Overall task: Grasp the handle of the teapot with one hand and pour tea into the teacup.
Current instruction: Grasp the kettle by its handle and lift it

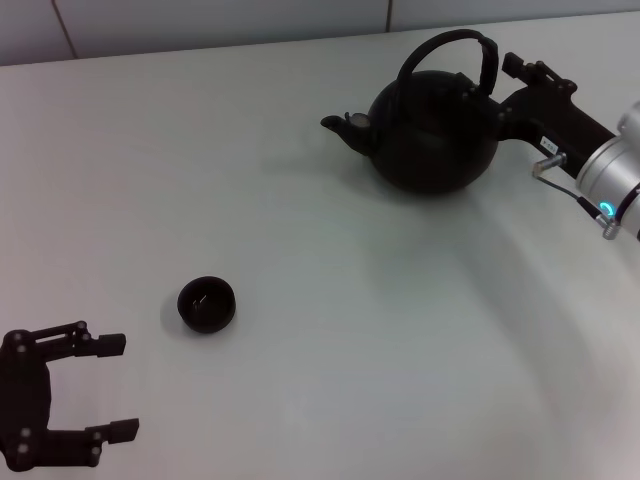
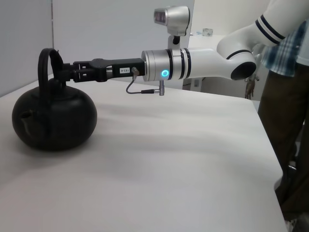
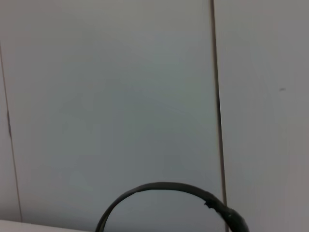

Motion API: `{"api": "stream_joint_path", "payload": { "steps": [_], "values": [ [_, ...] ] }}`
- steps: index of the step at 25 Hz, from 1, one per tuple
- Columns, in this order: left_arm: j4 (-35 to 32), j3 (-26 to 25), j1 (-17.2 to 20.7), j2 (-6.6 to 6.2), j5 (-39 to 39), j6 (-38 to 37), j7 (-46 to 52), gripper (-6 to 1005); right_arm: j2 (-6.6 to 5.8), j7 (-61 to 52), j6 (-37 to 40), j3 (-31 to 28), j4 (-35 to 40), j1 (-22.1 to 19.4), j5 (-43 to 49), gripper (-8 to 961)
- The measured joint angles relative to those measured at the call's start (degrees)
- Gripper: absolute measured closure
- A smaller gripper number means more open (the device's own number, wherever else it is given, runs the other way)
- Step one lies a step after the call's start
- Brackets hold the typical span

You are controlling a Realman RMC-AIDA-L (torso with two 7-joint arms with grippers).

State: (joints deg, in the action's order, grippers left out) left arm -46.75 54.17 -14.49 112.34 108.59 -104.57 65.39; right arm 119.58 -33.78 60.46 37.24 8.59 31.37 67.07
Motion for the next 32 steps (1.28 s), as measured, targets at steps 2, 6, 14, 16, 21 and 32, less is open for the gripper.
{"api": "stream_joint_path", "payload": {
  "steps": [2, 6, 14, 16, 21, 32],
  "values": [
    [-0.01, -0.37, 0.0, -0.06, 0.06, 0.0, 0.0, 162, 0.01, 0.0, -0.72, 0.0, -0.6, 0.59, -0.38, 202],
    [-0.01, -0.6, 0.16, -0.23, 0.1, 0.0, -0.23, 162, 0.03, 0.32, -1.01, 0.01, -1.36, 1.05, -3.3, 202],
    [-0.01, -0.59, 0.3, -0.4, 0.13, -0.02, -0.26, 163, 0.03, 0.31, -1.18, 0.07, -1.47, 0.75, -4.33, 201],
    [-0.01, -0.58, 0.22, -0.4, 0.13, -0.01, -0.26, 163, 0.03, 0.24, -1.35, 0.05, -1.47, 0.77, -4.35, 201],
    [-0.01, -0.56, 0.26, -0.38, 0.13, 0.0, -0.42, 162, 0.03, 0.03, -2.38, -0.21, -1.37, 1.11, -4.41, 201],
    [-0.01, -1.02, 0.72, 0.03, 0.13, -0.02, -0.55, 163, -0.05, -0.04, -4.4, -0.52, -1.26, 2.19, -4.5, 209]
  ]
}}
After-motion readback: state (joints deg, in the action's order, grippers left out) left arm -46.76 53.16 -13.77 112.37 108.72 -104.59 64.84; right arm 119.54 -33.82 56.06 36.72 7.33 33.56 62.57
